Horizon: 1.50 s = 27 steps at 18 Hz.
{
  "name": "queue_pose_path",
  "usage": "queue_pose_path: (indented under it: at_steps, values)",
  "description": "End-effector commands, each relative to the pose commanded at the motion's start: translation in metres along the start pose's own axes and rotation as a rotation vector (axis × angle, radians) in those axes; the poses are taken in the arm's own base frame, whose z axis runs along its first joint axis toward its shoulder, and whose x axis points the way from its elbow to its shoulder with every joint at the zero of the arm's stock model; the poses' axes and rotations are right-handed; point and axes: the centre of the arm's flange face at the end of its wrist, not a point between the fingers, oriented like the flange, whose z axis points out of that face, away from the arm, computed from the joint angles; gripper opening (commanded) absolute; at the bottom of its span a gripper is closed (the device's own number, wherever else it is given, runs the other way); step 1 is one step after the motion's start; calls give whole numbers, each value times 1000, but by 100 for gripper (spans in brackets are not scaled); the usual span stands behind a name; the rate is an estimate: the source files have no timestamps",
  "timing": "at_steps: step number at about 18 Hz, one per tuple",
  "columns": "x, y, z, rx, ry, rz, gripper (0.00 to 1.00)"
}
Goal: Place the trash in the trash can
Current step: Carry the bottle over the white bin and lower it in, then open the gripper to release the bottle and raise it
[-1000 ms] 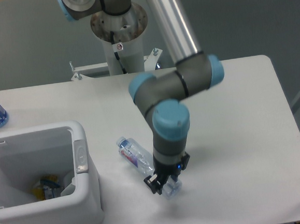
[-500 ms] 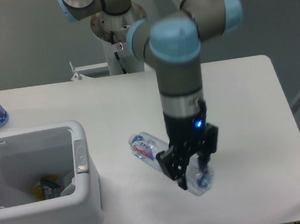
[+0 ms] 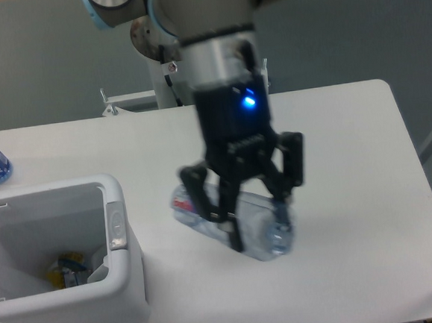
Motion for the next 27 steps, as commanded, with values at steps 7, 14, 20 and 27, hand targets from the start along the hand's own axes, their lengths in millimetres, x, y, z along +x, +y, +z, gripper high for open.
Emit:
queue_pose_path:
  at_steps: [7,14,20,27]
  values:
    - [99,58,12,-68,124,100,64]
    - [109,77,25,-110,135,112,100]
    - [63,54,25,-79,75,127,100]
    - [-73,22,17,-142,-283,410,100]
